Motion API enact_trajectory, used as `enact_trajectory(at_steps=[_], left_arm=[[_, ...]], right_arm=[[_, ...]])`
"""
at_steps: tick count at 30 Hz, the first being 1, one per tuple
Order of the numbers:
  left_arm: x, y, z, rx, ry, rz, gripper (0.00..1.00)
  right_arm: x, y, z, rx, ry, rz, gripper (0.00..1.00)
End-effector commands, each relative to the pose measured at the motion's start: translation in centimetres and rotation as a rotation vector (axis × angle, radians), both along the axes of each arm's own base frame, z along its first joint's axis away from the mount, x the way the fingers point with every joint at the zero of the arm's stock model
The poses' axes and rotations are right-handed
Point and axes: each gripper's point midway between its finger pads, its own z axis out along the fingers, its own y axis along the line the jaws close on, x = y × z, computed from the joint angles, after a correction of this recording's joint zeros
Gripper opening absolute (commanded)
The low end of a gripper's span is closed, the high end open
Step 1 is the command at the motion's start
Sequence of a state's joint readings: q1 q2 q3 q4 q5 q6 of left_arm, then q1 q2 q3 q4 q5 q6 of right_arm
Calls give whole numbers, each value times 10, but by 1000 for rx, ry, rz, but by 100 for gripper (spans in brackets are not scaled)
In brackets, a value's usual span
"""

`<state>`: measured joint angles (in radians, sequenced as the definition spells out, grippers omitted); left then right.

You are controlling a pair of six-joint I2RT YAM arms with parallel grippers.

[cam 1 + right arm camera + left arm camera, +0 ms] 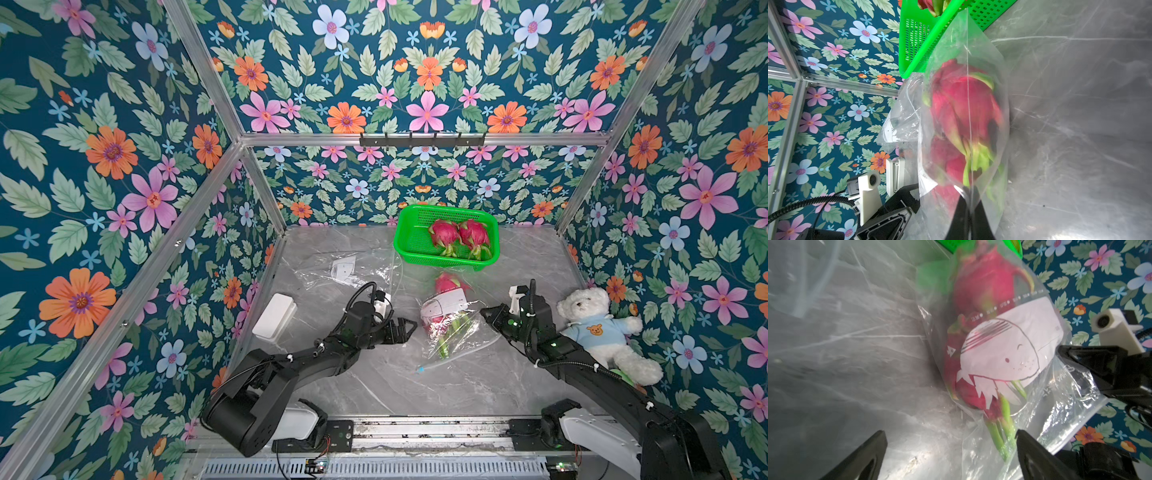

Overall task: Open the zip-top bag and take out the dragon fruit
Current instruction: Move the zipper food storage bag to the center of the board, then pick up the zipper food storage bag at the center of the board.

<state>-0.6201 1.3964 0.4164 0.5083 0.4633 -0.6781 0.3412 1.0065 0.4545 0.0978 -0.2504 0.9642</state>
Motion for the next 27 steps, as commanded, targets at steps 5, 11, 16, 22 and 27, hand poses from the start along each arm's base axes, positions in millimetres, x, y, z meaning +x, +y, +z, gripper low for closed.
enact_trajectory(at_steps=[5,11,16,22,27], left_arm=[[-25,-37,-3,-95,28,-131,91],[-28,-62,-6,-133,36,-176,66],[-25,-80,7,-207,47,-220,20],[-14,-96,41,-246,43,-246,11],[0,-103,74,-188,-10,-251,11]], right_arm=[[-3,-11,6,-67,-20,-19,28],[-11,-23,23,-191,-46,1,50],[-18,-24,48,-293,-97,91,55],[-30,7,79,-352,-250,334,54],[-45,43,89,-565,-402,550,53]])
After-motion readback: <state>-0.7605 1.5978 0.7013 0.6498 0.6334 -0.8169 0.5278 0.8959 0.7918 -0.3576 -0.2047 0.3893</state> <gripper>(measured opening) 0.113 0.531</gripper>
